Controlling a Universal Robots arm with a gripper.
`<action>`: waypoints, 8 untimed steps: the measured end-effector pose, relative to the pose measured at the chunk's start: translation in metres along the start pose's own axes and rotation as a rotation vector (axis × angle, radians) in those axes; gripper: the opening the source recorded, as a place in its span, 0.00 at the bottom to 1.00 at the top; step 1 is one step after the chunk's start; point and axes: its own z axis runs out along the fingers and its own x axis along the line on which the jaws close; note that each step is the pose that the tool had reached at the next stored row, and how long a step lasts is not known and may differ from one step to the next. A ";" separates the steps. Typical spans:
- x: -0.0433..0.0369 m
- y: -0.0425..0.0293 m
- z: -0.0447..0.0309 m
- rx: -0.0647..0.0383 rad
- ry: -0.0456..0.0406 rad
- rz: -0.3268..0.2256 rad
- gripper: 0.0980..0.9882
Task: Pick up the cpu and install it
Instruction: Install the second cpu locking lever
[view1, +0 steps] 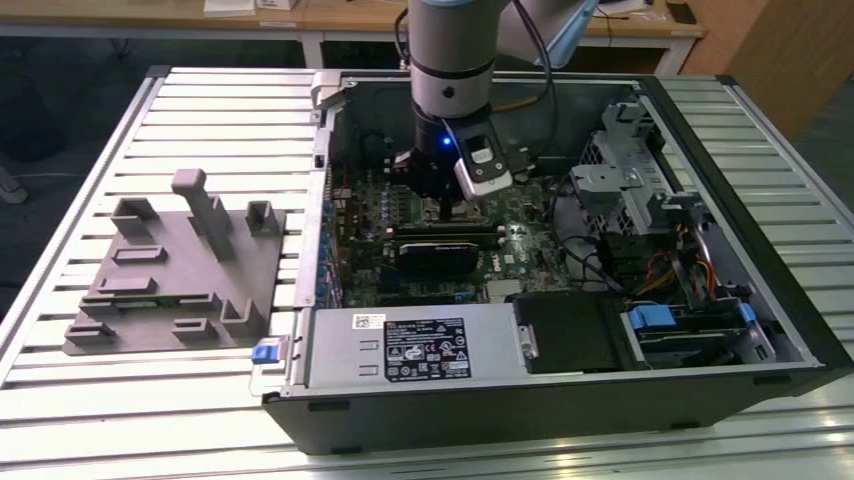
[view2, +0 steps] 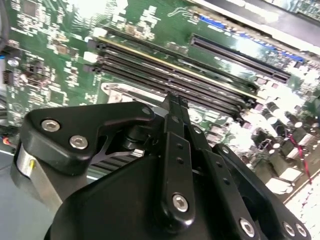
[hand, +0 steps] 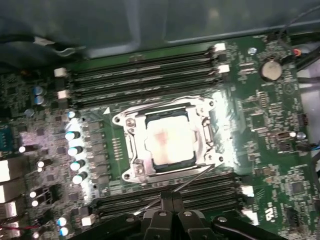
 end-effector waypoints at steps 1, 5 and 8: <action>0.0016 -0.0010 0.0004 -0.001 0.0003 -0.003 0.01; 0.0066 -0.0054 0.0020 -0.006 0.0014 -0.013 0.01; 0.0089 -0.0089 0.0035 -0.010 0.0024 -0.017 0.01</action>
